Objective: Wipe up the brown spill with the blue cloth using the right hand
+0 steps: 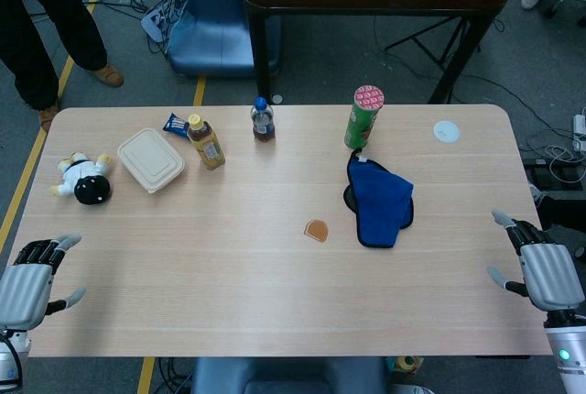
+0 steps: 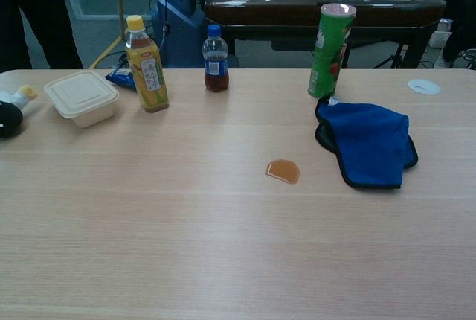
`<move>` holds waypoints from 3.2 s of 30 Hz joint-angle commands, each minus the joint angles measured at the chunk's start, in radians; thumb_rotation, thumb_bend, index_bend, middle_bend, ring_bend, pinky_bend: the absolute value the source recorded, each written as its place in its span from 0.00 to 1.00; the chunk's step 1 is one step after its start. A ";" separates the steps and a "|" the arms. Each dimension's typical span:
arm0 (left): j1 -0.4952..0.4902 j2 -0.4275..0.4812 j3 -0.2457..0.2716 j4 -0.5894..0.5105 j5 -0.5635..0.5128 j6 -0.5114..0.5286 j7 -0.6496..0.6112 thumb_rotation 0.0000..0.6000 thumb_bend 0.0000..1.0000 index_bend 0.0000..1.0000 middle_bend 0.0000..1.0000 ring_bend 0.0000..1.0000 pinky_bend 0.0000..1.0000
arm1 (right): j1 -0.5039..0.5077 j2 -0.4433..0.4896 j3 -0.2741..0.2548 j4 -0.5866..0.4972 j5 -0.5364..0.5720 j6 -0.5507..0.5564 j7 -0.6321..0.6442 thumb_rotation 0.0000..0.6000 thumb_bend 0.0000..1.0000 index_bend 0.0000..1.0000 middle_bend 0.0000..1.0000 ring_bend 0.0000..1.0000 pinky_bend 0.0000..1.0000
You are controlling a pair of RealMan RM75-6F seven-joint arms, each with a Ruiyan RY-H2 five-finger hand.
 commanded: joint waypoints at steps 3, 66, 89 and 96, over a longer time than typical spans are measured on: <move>0.001 -0.008 -0.003 0.003 0.005 0.009 -0.003 1.00 0.13 0.21 0.22 0.20 0.16 | 0.007 -0.001 0.004 0.004 -0.004 -0.003 0.007 1.00 0.18 0.09 0.25 0.22 0.33; 0.016 -0.019 0.000 0.052 -0.036 -0.010 -0.050 1.00 0.13 0.21 0.22 0.21 0.16 | 0.729 -0.562 0.128 0.783 0.419 -0.916 -0.159 1.00 0.22 0.09 0.18 0.10 0.29; 0.020 -0.018 0.000 0.056 -0.038 -0.010 -0.058 1.00 0.13 0.22 0.22 0.21 0.16 | 0.683 -0.537 0.124 0.773 0.260 -0.777 0.099 1.00 0.74 0.62 0.59 0.54 0.75; 0.020 -0.013 0.002 0.045 -0.035 -0.009 -0.049 1.00 0.13 0.22 0.22 0.21 0.16 | 0.655 -0.427 0.153 0.579 0.201 -0.631 0.148 1.00 0.74 0.62 0.59 0.55 0.75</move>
